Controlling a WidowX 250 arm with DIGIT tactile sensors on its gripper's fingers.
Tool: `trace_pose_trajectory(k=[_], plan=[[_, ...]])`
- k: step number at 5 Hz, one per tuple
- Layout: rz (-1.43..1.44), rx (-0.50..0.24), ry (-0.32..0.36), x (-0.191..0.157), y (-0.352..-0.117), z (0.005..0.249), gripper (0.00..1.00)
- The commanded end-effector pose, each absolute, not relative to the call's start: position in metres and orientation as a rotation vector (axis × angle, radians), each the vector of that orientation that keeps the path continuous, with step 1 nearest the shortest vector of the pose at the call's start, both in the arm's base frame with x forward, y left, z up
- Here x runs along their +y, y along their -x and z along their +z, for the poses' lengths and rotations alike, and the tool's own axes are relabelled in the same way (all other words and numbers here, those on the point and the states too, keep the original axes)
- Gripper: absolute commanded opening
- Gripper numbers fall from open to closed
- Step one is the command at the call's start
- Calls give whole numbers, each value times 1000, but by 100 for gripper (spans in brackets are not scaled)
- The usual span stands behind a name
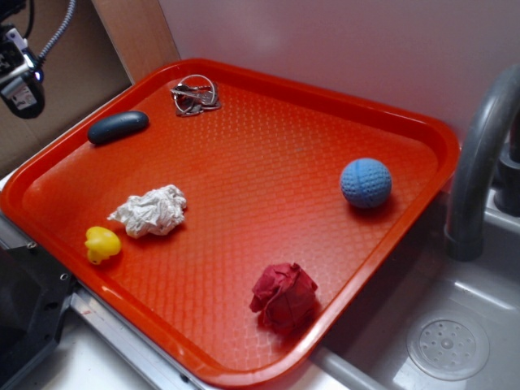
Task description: Grab the plastic pickle.
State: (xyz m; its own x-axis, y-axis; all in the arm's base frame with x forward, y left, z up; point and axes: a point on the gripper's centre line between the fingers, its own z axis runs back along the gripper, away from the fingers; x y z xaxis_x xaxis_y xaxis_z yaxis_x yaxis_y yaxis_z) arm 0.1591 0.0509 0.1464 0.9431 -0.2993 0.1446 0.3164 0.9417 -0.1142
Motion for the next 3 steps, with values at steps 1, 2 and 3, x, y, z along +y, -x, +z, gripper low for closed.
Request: trace_pose_trajectory(k=[1, 2, 3], plan=[[-520, -211, -99, 72, -209, 109, 100], [-568, -232, -72, 86, -219, 91, 100], [-523, -196, -34, 103, -229, 76, 100]])
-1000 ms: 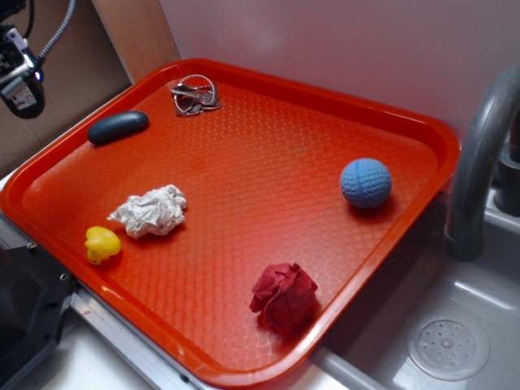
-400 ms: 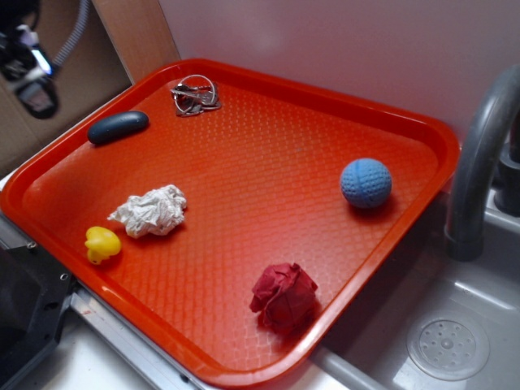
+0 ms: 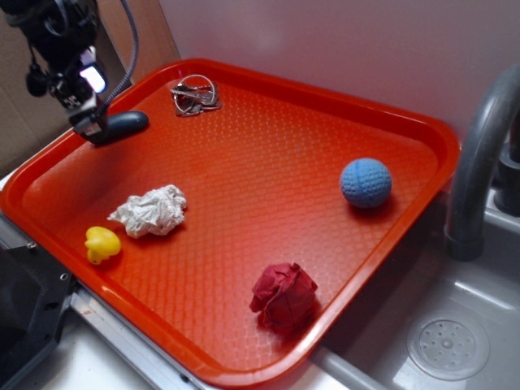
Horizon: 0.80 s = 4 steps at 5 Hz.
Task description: Grab the plastic pickle.
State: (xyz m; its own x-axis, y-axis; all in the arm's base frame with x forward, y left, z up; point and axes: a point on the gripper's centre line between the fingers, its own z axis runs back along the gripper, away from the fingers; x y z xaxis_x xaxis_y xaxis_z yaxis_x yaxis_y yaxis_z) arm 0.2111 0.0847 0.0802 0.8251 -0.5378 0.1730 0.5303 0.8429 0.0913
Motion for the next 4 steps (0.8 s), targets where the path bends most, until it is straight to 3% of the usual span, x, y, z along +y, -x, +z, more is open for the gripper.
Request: trace_pose_trajectory(k=[1, 3, 4], plan=[[-489, -177, -27, 122, -233, 70, 100], [-456, -106, -65, 138, -233, 55, 100], [-421, -110, -55, 146, -235, 53, 100]])
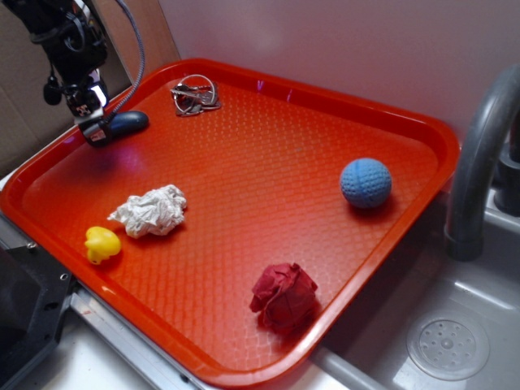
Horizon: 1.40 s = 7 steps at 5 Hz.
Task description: Grab the plastic pickle.
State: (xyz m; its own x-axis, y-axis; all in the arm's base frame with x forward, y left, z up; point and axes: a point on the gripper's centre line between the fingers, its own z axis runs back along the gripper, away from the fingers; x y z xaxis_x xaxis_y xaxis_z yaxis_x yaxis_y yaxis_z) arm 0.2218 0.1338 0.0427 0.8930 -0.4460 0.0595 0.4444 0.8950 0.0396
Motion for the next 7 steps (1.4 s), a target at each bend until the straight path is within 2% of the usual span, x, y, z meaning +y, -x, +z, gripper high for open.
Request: trace_pose_trajectory(k=[1, 2, 3, 4, 7], plan=[[-434, -55, -59, 141, -240, 35, 100], [-451, -27, -37, 135, -243, 25, 100], [-451, 69, -30, 127, -250, 1, 100], [-468, 52, -50, 120, -248, 2, 0], [-575, 10, -97, 83, -236, 18, 0]])
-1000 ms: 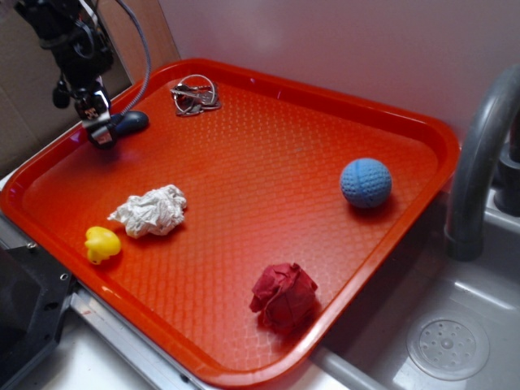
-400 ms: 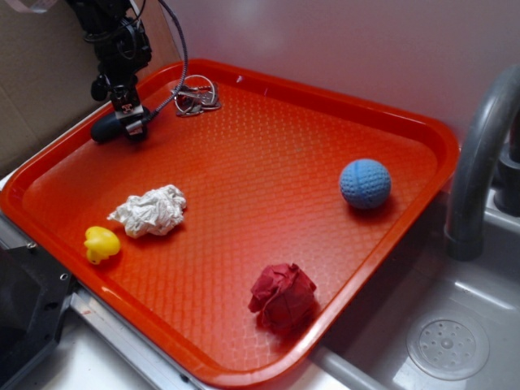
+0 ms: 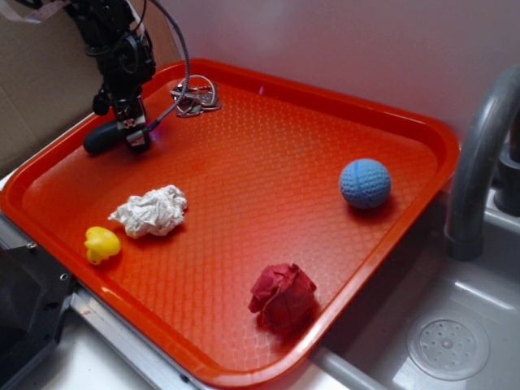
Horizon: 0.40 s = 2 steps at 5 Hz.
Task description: Grab the plastic pickle.
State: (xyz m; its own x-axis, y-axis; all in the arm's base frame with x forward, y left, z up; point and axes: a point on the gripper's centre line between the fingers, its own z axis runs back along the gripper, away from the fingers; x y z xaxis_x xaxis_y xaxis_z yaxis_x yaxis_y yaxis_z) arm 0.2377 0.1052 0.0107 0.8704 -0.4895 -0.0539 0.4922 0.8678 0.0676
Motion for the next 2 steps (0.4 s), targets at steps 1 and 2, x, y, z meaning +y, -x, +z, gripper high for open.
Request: trace_pose_trajectory(k=[1, 2], plan=[[-603, -32, -84, 52, -222, 42, 0], [-490, -80, -1, 33, -207, 86, 0]])
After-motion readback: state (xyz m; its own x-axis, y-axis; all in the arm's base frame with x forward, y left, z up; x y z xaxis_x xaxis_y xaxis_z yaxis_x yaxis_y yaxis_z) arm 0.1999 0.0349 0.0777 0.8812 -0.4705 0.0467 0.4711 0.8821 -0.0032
